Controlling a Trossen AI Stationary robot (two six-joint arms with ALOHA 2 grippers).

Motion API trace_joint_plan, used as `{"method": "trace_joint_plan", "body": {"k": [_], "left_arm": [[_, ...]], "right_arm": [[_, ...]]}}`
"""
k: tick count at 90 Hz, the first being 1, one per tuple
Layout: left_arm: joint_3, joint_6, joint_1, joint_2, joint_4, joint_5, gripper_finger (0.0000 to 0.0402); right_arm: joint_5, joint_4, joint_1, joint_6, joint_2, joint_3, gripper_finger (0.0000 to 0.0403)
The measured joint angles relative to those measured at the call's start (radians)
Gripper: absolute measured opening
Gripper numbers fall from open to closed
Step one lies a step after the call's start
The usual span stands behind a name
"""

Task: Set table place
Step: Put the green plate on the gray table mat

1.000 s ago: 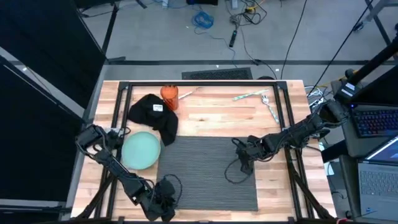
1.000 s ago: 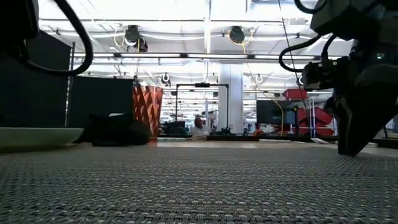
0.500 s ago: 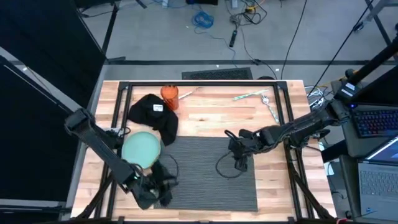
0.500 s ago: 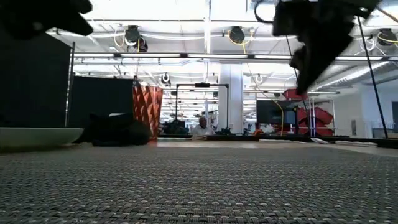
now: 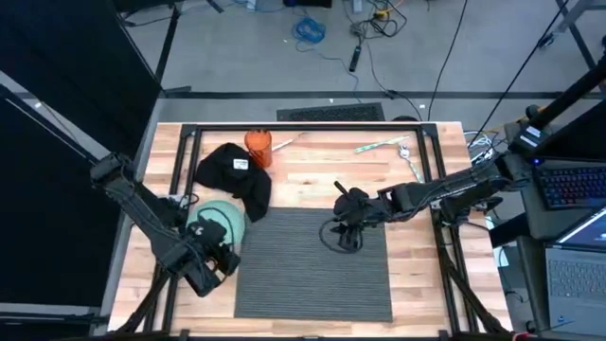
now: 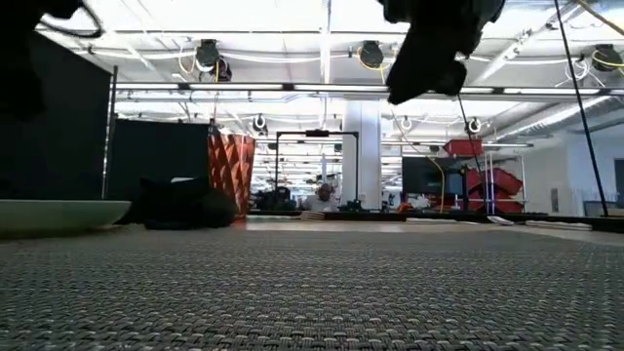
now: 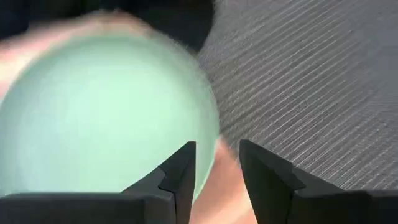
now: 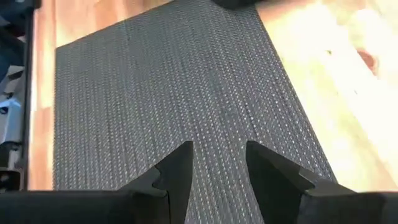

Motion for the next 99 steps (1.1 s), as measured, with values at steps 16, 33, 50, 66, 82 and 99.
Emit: {"method": "trace_joint_plan", "body": {"k": [16, 33, 50, 66, 82, 99], "left_arm": [[0.0, -0.268, -0.059, 0.002, -0.018, 0.119, 0.0111], [0.0, -0.301, -0.003, 0.042, -0.018, 0.21, 0.0111], [0.0, -0.302, 0.054, 0.08, -0.036, 0.272, 0.0111], [0.0, -0.296, 0.074, 0.085, -0.122, 0.3, 0.0111], [-0.002, -0.293, 0.095, 0.084, -0.272, 0.336, 0.0111], [-0.089, -0.289, 0.129, 0.084, -0.318, 0.436, 0.0111]], "right_arm": [[-0.031, 0.003, -0.055, -0.138, 0.057, 0.0, 0.0134], [-0.125, 0.022, -0.114, -0.307, 0.068, 0.001, 0.0134], [-0.215, 0.012, -0.136, -0.411, 0.067, 0.001, 0.0134], [-0.215, 0.003, -0.138, -0.471, 0.067, 0.001, 0.0134], [-0.215, 0.0, -0.146, -0.487, 0.067, 0.001, 0.0134], [-0.217, 0.027, -0.177, -0.418, 0.067, 0.001, 0.0134]]}}
